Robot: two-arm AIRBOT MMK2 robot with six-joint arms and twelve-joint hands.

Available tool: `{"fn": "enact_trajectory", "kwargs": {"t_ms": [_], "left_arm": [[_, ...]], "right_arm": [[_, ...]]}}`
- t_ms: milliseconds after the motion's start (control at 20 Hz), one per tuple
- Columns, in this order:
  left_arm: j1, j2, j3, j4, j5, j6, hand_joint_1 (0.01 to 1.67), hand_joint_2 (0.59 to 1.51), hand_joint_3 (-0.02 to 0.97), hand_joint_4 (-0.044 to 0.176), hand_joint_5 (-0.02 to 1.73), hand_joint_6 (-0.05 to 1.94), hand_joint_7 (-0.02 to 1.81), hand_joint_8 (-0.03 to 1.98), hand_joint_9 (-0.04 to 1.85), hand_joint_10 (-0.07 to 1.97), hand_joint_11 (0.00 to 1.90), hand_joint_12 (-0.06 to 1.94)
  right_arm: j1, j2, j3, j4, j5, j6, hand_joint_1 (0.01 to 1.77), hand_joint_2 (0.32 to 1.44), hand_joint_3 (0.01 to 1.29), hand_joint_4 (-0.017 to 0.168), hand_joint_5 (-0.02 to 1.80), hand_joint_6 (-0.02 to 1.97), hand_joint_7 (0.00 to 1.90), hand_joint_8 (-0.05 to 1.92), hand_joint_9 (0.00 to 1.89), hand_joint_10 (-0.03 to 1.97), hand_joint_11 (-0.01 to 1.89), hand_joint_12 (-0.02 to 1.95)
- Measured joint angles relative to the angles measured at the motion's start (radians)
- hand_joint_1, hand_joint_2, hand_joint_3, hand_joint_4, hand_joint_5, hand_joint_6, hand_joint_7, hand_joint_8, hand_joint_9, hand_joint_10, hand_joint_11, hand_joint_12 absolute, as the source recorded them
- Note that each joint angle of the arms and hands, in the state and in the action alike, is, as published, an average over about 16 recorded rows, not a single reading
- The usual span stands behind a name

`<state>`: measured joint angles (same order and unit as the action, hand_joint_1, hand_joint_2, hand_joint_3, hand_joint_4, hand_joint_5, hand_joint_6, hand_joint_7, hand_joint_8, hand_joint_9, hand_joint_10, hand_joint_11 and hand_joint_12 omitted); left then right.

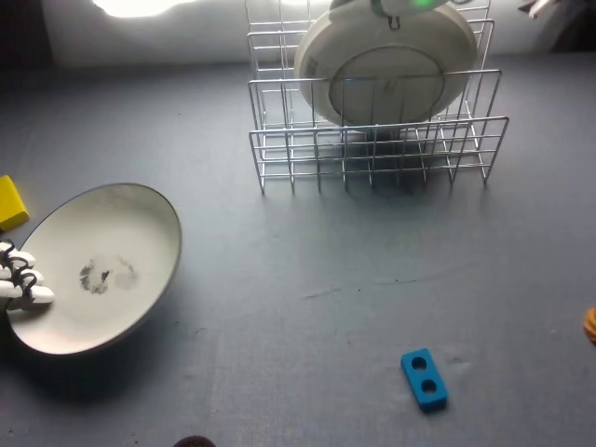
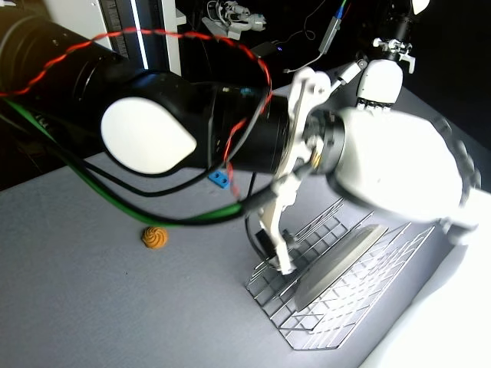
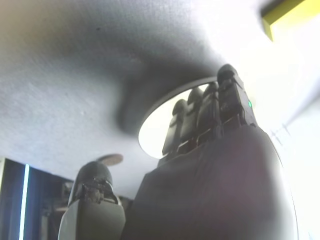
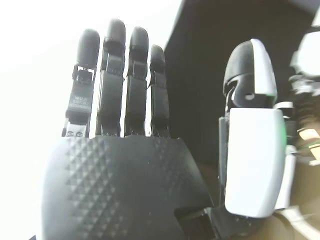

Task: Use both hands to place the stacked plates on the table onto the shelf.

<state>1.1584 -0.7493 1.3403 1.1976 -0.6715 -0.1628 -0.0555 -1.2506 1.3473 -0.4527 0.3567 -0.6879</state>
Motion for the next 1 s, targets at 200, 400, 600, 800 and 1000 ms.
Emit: {"fn": "enact_trajectory", "kwargs": {"t_ms": [200,400,600,800,1000], "left_arm": [[0.026,-0.006,0.002,-0.015,0.002,0.000,0.01,1.074,0.018,0.000,0.00,-0.02,0.00,0.01,-0.02,-0.04,0.03,0.02],[0.049,-0.012,0.004,-0.031,0.002,0.000,0.01,1.064,0.018,-0.003,-0.01,-0.03,0.00,0.00,-0.02,-0.04,0.03,0.03],[0.065,-0.016,0.007,-0.045,-0.001,0.000,0.01,1.059,0.018,-0.004,-0.01,-0.03,-0.01,0.00,-0.02,-0.04,0.03,0.03],[0.075,-0.018,0.010,-0.054,-0.005,0.000,0.01,1.055,0.018,-0.005,-0.01,-0.03,-0.01,0.00,-0.02,-0.05,0.03,0.03],[0.080,-0.020,0.012,-0.059,-0.008,0.000,0.01,1.058,0.019,-0.005,-0.01,-0.03,-0.01,0.00,-0.02,-0.05,0.03,0.03]], "right_arm": [[-0.006,-0.028,-0.030,-0.191,0.036,-0.009,0.95,1.02,0.02,0.003,0.33,0.02,0.44,0.01,0.45,0.02,0.07,1.07],[-0.024,-0.065,-0.063,-0.278,0.040,-0.021,1.00,1.03,0.02,0.004,0.22,0.02,0.31,0.01,0.32,0.02,0.02,0.96],[-0.051,-0.109,-0.088,-0.287,0.018,-0.045,1.02,1.02,0.02,0.004,0.16,0.02,0.23,0.01,0.25,0.02,0.01,0.84],[-0.081,-0.157,-0.101,-0.254,-0.015,-0.082,0.98,1.02,0.02,0.004,0.14,0.02,0.19,0.01,0.21,0.02,0.01,0.81],[-0.111,-0.211,-0.092,-0.200,-0.044,-0.126,1.01,1.02,0.02,0.004,0.13,0.02,0.19,0.01,0.19,0.02,0.01,0.80]]}}
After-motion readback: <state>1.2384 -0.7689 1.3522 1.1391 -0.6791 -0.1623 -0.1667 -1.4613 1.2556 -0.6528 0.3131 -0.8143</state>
